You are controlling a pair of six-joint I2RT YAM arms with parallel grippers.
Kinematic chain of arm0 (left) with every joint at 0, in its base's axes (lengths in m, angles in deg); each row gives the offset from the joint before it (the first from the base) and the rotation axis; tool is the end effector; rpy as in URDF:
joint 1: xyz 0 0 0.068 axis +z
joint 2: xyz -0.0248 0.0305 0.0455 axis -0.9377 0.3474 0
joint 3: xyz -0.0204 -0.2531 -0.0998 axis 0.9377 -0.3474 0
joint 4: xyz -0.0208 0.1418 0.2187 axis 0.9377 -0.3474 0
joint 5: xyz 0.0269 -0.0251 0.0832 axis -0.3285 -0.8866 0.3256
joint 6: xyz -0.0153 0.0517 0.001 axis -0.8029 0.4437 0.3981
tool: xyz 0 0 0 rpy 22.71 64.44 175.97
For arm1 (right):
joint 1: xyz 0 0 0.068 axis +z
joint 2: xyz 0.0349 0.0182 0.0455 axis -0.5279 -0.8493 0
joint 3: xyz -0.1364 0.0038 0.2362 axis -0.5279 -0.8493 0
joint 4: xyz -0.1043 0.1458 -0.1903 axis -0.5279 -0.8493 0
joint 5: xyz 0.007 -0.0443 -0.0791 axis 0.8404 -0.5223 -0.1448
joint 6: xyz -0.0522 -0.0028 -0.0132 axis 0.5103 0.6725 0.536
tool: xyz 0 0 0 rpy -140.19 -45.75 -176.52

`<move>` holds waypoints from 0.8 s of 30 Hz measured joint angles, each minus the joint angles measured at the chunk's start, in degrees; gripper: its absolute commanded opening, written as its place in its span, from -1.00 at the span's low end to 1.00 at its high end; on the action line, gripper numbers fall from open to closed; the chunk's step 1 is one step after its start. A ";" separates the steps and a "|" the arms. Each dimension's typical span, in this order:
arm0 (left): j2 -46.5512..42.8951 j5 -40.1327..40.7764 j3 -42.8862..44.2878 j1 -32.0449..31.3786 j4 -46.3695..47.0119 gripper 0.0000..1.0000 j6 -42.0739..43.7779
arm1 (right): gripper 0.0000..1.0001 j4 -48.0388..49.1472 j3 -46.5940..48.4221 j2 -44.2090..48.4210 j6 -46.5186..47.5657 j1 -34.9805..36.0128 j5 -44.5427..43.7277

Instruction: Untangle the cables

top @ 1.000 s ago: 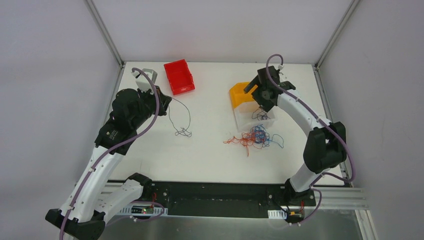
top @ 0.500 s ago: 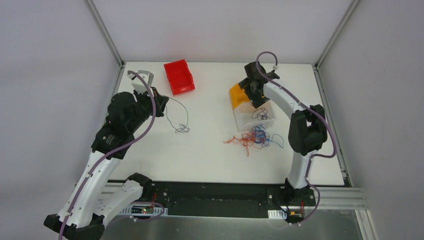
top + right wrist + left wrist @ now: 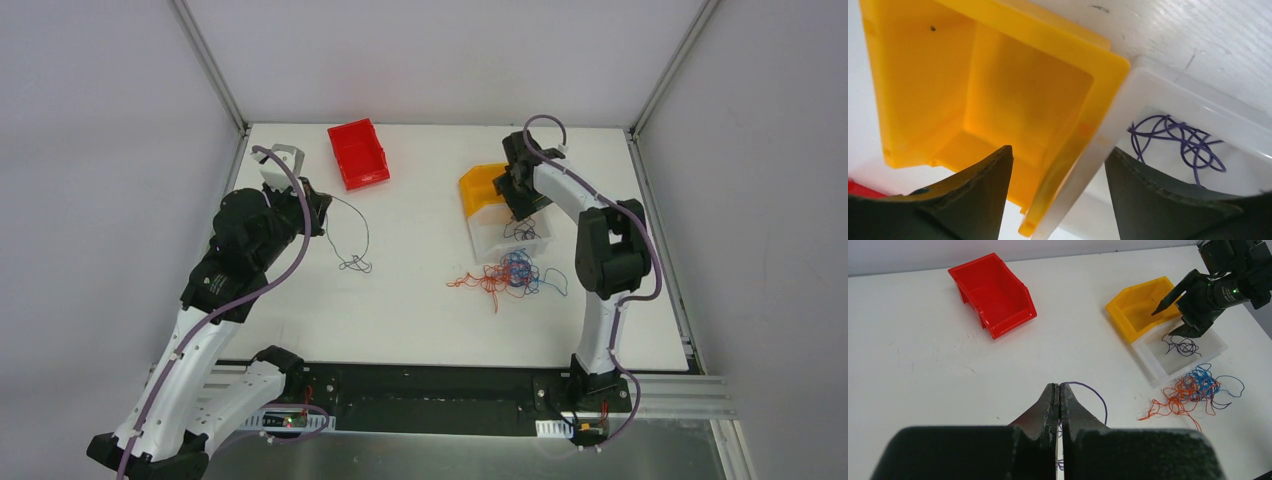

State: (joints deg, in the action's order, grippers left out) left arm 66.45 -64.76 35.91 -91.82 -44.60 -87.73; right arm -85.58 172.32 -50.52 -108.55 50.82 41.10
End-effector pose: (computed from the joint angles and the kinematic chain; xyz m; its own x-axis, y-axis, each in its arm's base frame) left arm 0.1479 -0.0601 0.4143 -0.1184 -0.1031 -0.9876 0.3584 0.9231 -0.1394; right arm 0.4071 0.1293 0.2186 -0.5778 0.6846 -0.4443 0.6330 0.7196 0.2856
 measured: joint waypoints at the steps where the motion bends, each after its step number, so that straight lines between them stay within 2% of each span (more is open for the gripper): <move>1: 0.00 0.04 -0.02 0.00 -0.02 -1.00 0.04 | 0.21 0.57 -0.09 -0.63 0.98 -0.15 0.39; 5: 0.07 0.20 -0.02 0.00 0.00 -1.00 0.15 | -0.16 3.96 -0.24 -2.12 6.21 0.50 4.09; 8: 0.42 0.20 -0.02 0.00 0.00 -1.00 0.15 | -0.33 6.64 -0.39 -2.21 9.51 1.25 7.72; 13: 0.98 0.20 -0.02 0.00 0.00 -1.00 0.17 | -0.51 10.86 -0.42 -2.25 15.32 2.01 13.79; 21: 2.19 0.17 -0.02 0.00 0.00 -1.00 0.15 | -0.40 12.26 2.78 -4.44 22.77 2.47 21.79; 24: 3.02 0.15 0.00 0.00 0.00 -1.00 0.07 | -0.20 10.05 7.19 -6.86 26.36 3.34 23.41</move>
State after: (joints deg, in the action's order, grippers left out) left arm 69.47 -64.61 35.91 -91.82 -44.60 -87.66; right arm -75.52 179.51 -57.38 -82.19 54.17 64.51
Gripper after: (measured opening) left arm 0.009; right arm 0.399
